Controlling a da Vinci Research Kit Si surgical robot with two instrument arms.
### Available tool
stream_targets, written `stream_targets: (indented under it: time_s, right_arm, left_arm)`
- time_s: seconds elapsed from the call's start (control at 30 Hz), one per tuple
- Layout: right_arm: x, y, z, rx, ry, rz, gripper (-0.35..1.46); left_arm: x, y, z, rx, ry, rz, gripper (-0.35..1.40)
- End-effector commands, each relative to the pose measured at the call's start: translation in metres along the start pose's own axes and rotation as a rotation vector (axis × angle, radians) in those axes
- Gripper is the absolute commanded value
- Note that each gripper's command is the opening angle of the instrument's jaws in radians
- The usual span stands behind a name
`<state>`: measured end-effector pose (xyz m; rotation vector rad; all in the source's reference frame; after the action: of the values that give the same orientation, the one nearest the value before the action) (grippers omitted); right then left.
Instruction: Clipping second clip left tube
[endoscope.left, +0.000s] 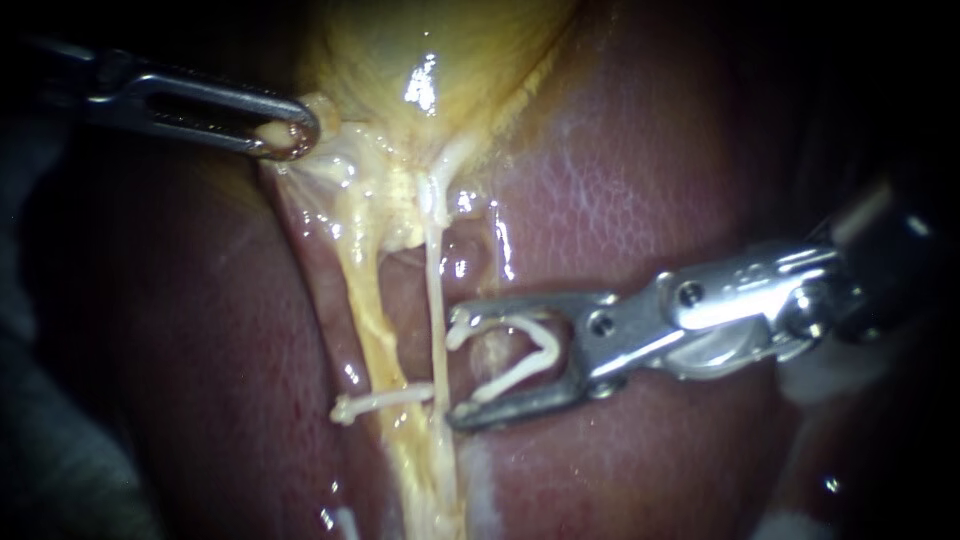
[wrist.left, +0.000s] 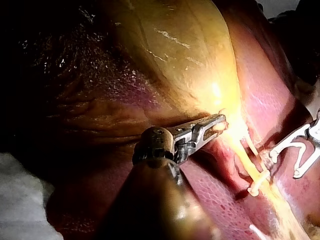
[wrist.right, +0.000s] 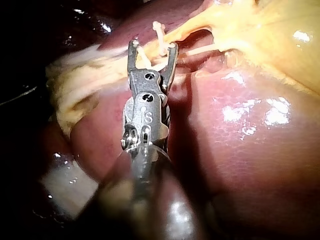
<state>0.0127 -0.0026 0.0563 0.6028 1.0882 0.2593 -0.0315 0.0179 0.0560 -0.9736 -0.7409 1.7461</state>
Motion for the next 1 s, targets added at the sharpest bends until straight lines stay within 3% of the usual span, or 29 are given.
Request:
stream_targets:
  time_s: [0.03, 0.3, 0.77, 1.0]
  right_arm:
    - [-0.0002, 0.0001, 0.0005, 0.007, -0.002, 0.005, 0.49]
    - [-0.0025, 0.0017, 0.0032, 0.031, -0.011, 0.067, 0.49]
    - [-0.0053, 0.0049, 0.0033, 0.023, -0.014, 0.128, 0.49]
    - [-0.0055, 0.0056, 0.0040, 0.020, 0.000, 0.145, 0.49]
  left_arm:
    - [0.0000, 0.0001, 0.0000, 0.001, 0.000, 0.000, -0.35]
    - [0.0000, 0.0001, 0.0000, 0.003, 0.002, 0.000, -0.35]
    - [0.0000, 0.0001, 0.0000, 0.003, 0.002, 0.000, -0.35]
    - [0.0000, 0.0001, 0.0000, 0.003, 0.002, 0.000, -0.35]
